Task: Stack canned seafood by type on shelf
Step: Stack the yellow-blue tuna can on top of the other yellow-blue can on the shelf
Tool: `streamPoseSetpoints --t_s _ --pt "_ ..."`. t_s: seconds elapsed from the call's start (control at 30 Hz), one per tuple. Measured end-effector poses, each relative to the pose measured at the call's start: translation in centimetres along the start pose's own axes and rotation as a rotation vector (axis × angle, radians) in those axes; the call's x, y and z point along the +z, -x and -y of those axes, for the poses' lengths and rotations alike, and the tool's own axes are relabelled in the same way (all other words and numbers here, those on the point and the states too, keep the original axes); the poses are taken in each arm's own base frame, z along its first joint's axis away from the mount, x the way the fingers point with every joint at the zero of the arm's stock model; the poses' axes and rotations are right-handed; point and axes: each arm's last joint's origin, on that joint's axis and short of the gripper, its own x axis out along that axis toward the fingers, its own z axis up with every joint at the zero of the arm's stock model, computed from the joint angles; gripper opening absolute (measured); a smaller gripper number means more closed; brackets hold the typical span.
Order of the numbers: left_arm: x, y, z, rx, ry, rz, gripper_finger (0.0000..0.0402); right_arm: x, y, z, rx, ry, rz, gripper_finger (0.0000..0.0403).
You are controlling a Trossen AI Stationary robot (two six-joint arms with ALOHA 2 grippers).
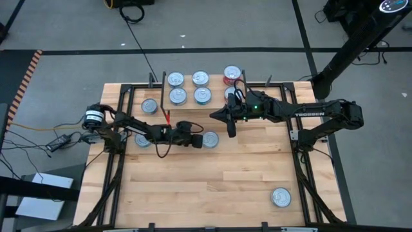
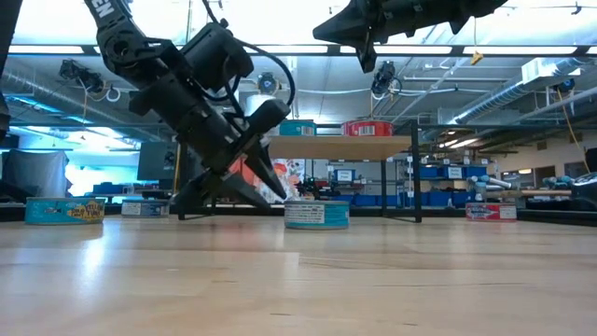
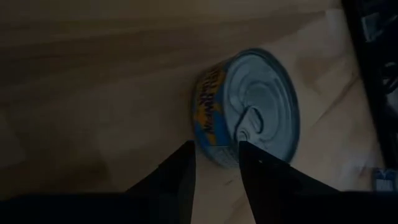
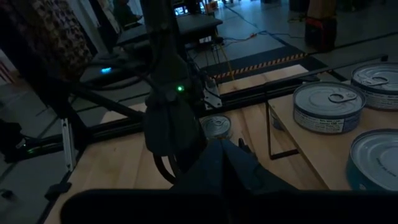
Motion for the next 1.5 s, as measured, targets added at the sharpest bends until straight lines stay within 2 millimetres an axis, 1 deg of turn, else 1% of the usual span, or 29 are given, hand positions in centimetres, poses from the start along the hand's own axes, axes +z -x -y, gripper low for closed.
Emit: streamPoseSetpoints --t_s 0.67,1.03,1.27,1.33,1.43,1.5 --pt "0.1 -0.2 0.0 0.002 -0.017 0.025 0.0127 0.0 0.0 0.0 0.000 0.003 0.000 0.0007" --pt "1.2 -0.4 -0.4 0.007 -0.042 0.040 0.0127 0.0 0.0 0.0 0.000 0.003 0.000 0.0007" --pt "1.2 -0.4 -0.4 0.008 -0.051 0.024 0.0127 0.0 0.0 0.0 0.001 0.003 0.000 0.0007" --pt "1.2 -0.4 -0.2 0.009 -0.064 0.022 0.0127 0.0 0.0 0.0 0.001 0.003 0.000 0.0007" --pt "1.7 -0.4 0.8 0.018 -0.118 0.017 0.0127 0.0 0.0 0.0 0.001 0.004 0.001 0.0007" --pt "1.9 -0.4 1.2 0.060 -0.162 0.008 0.0127 0.0 0.0 0.0 0.001 0.004 0.002 0.0007"
